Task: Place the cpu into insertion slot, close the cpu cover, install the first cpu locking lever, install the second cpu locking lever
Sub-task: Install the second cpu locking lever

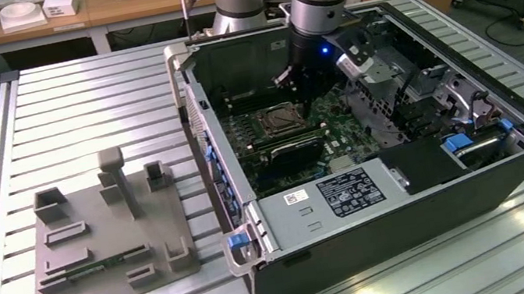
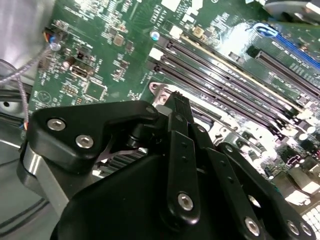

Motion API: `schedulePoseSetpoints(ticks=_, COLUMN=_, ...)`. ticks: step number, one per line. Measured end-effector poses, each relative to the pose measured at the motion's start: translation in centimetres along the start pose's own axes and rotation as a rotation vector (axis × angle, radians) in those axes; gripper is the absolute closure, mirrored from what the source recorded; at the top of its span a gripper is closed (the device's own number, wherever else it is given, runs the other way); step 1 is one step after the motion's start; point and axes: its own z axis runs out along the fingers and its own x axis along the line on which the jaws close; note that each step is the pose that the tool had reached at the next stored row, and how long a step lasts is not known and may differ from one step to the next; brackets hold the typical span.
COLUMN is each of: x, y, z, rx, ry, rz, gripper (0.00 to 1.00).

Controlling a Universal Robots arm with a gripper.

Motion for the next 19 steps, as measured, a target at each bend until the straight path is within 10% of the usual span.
schedulePoseSetpoints(ticks=19, x=1.51, y=-0.13, z=0.0, rx=0.0, ry=-0.0001, rz=0.0, gripper=0.9)
